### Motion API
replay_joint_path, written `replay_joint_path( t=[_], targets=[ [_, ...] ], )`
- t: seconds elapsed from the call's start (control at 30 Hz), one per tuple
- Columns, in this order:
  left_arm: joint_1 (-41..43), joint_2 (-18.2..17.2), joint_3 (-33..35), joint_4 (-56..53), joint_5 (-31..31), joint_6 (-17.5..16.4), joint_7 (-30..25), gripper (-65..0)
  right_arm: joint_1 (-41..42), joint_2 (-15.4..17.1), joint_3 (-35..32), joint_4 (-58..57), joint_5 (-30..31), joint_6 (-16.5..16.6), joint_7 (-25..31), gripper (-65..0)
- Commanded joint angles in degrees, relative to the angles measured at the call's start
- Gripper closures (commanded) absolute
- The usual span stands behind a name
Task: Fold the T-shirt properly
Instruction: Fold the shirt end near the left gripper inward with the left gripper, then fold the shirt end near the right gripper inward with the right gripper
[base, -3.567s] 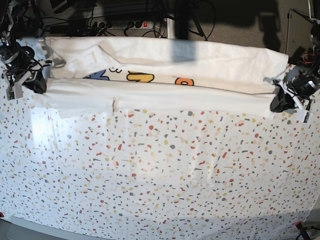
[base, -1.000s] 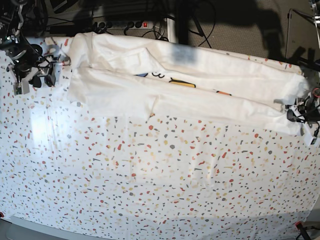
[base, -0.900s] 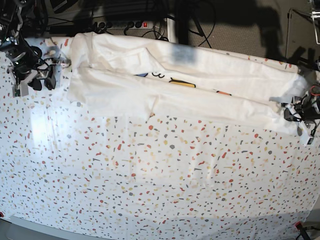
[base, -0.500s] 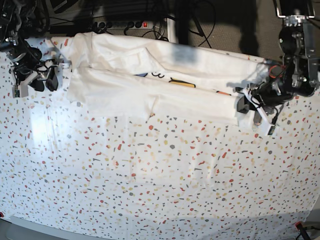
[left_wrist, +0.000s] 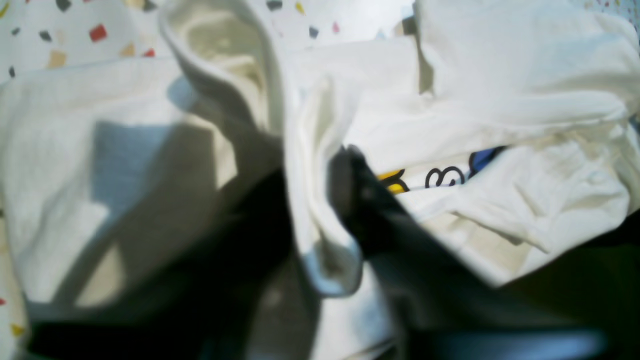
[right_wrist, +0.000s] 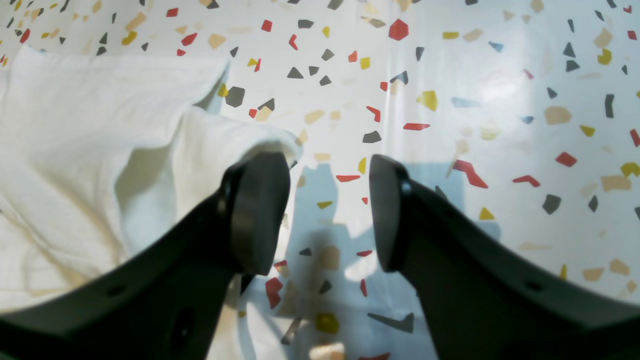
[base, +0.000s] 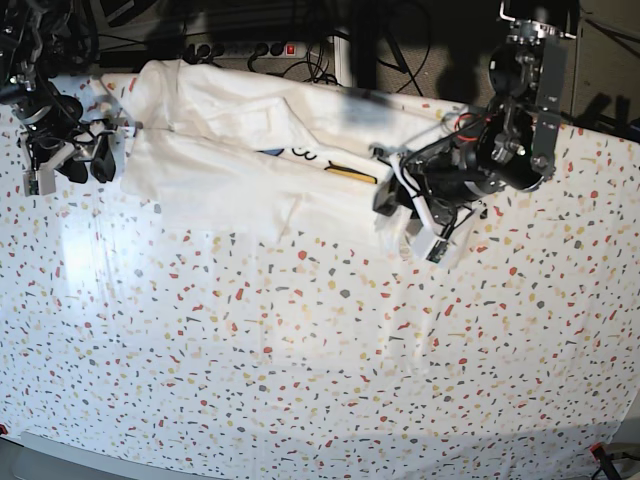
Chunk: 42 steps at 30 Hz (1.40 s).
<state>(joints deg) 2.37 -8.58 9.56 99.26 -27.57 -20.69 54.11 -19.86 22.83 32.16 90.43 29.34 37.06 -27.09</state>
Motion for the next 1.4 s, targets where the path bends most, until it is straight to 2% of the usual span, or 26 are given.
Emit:
replay_joint_path(
  t=[0.0,0.03,0.07,0.33,0.43,0.6,0.77,0.87,0.93,1.1,1.17,1.37],
  targets=[
    [-0.79,0.02,0.57,1.11,-1.05,-0.02,-1.57,-27.7,0.33,1.11,0.46,0.94,1.11,0.00,1.14,-29.7],
    [-0.79,0.02,1.09,1.11,-1.46,0.28,-1.84,-32.5,0.33,1.14,0.46,0.94,1.11,0.00,1.14,-29.7],
    [-0.81,0.02,1.49,1.11,-2.67,0.92,-1.92,-34.3,0.33,1.14,0.46,0.94,1.11,0.00,1.14,-29.7],
    [-2.01,0.96,1.77,1.14,-15.58,0.96,-1.22,-34.4,0.33,1.14,0.46,0.94,1.11,0.00,1.14,-29.7],
    [-3.65,0.94,1.75,1.14,-15.85,-1.11,-0.04,-34.4,0.33,1.14,0.46,0.94,1.11,0.00,1.16,-29.7],
    [-6.56,0.52,1.75,1.14,-6.67,-1.18,0.24,-34.4,0.33,1.11,0.46,0.94,1.14,-0.02,-0.50,-29.6],
    [-7.19,-2.80,1.75,1.11,6.21,-1.11,-3.28,-34.4,0.94,1.14,0.46,0.74,1.16,-0.02,-10.91,-29.7],
    [-6.08,-5.27,1.75,1.05,10.91,0.46,-5.31,-34.4,2.08,1.14,0.46,-0.17,1.38,-0.04,-13.77,-29.7],
    [-4.92,-6.71,1.75,0.94,12.39,1.60,-6.19,-34.4,3.52,1.14,0.46,-1.16,2.73,-0.02,-17.68,-29.7],
    [-1.05,-11.47,1.75,0.74,14.73,6.62,-11.61,-34.3,6.82,1.11,0.46,-2.12,14.43,2.94,-31.06,-29.7],
    [0.50,-13.29,1.75,0.72,14.75,8.46,-13.46,-34.3,7.69,1.09,0.46,-2.12,16.72,2.94,-33.44,-29.7],
    [2.58,-16.41,1.75,-0.02,14.75,11.63,-14.51,-34.3,8.76,0.13,0.37,-3.04,16.72,2.94,-34.77,-29.7]
  ],
)
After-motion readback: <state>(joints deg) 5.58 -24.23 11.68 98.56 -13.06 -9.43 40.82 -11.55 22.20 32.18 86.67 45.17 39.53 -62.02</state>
